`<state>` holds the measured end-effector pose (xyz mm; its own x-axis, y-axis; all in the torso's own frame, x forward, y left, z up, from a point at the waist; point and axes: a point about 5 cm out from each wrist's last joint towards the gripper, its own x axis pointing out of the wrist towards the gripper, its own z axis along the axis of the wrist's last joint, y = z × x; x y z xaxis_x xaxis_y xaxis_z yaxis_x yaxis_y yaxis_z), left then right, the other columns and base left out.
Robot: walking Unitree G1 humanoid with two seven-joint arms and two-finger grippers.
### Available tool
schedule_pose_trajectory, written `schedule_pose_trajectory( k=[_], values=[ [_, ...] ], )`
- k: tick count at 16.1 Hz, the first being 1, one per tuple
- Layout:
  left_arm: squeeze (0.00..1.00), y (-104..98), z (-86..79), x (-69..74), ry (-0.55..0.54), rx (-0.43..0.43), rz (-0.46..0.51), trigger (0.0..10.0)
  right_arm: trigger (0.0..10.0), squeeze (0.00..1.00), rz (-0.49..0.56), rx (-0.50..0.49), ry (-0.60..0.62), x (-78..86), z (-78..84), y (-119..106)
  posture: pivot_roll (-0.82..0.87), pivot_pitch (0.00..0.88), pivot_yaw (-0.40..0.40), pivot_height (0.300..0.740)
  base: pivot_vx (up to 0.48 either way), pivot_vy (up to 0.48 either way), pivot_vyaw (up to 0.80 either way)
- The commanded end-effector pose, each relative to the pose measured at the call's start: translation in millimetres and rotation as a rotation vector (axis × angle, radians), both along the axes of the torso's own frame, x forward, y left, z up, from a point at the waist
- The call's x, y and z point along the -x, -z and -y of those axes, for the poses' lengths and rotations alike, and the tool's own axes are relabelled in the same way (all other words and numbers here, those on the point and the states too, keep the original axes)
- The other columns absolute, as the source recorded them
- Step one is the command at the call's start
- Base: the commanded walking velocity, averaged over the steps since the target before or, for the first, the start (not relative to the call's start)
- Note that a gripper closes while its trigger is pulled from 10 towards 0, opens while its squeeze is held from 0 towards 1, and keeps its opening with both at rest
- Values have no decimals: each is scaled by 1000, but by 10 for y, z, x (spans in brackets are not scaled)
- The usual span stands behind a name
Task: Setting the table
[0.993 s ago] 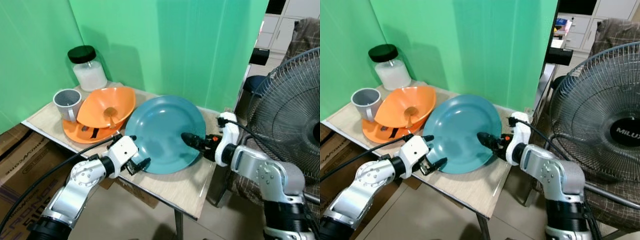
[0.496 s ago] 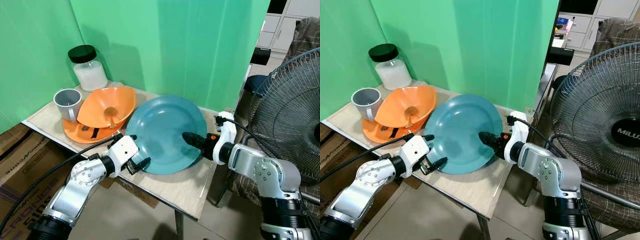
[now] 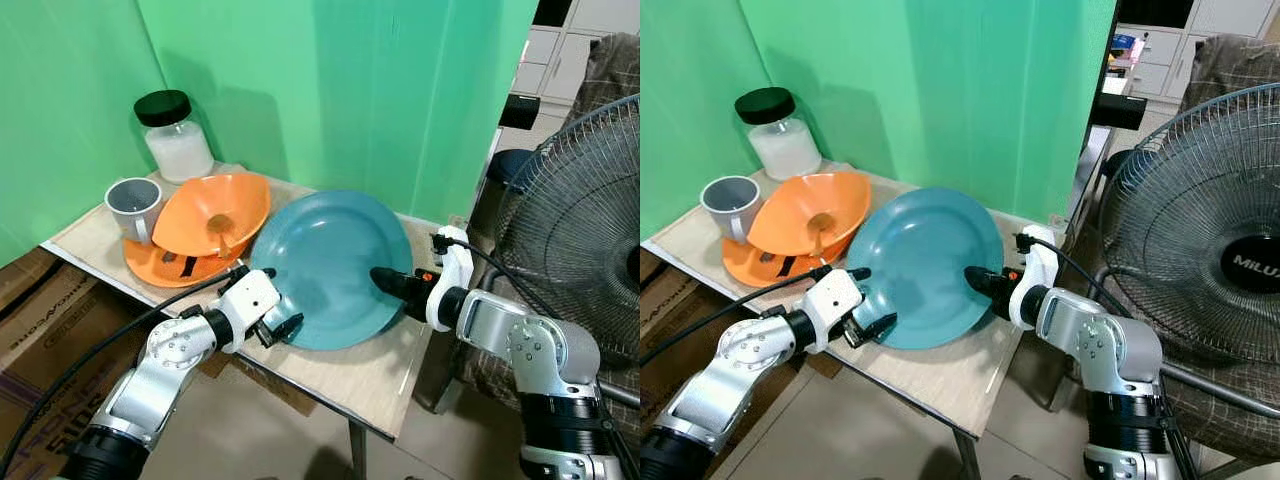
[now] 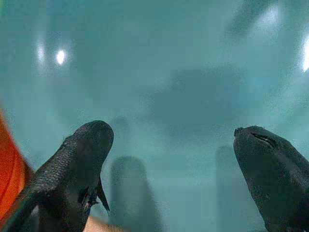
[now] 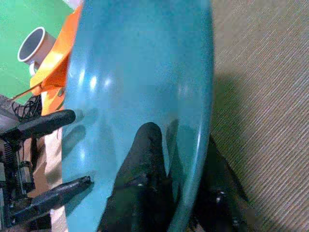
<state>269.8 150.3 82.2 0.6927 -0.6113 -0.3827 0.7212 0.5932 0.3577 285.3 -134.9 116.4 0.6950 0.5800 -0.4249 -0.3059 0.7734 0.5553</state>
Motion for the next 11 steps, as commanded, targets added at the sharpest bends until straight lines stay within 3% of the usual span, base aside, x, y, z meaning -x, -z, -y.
schedule_pose_trajectory(
  k=[1, 3, 4, 5, 7, 10, 11],
  values=[
    [0, 13, -10, -14, -6, -21, 0, 10000, 0, 0, 14, -16, -19, -39, -52, -75, 44, 0, 87, 740, 0, 0, 0],
    [0, 0, -26, -43, -40, -18, 19, 10000, 0, 0, 20, -24, -17, -32, -60, -95, 38, 0, 93, 740, 0, 0, 0],
    [263, -54, -32, -94, -78, 38, 14, 10000, 0, 0, 38, -35, -8, -23, -58, -117, 31, 0, 105, 740, 0, 0, 0],
    [1000, -118, -28, -134, -93, 80, 25, 10000, 0, 0, 54, -47, -2, -8, -54, -136, 31, 0, 106, 740, 0, 0, 0],
    [1000, -203, -11, -178, -104, 117, 67, 10000, 0, 0, 68, -66, 6, 24, -45, -159, 29, 0, 111, 740, 0, 0, 0],
    [988, -478, 37, -257, -159, 260, 180, 10000, 0, 0, 80, -86, 51, 86, 54, -186, 25, 0, 115, 740, 0, 0, 0],
    [569, -567, 53, -279, -170, 330, 189, 10000, 0, 0, 93, -93, 70, 106, 107, -212, 24, 0, 115, 740, 0, 0, 0]
  ],
)
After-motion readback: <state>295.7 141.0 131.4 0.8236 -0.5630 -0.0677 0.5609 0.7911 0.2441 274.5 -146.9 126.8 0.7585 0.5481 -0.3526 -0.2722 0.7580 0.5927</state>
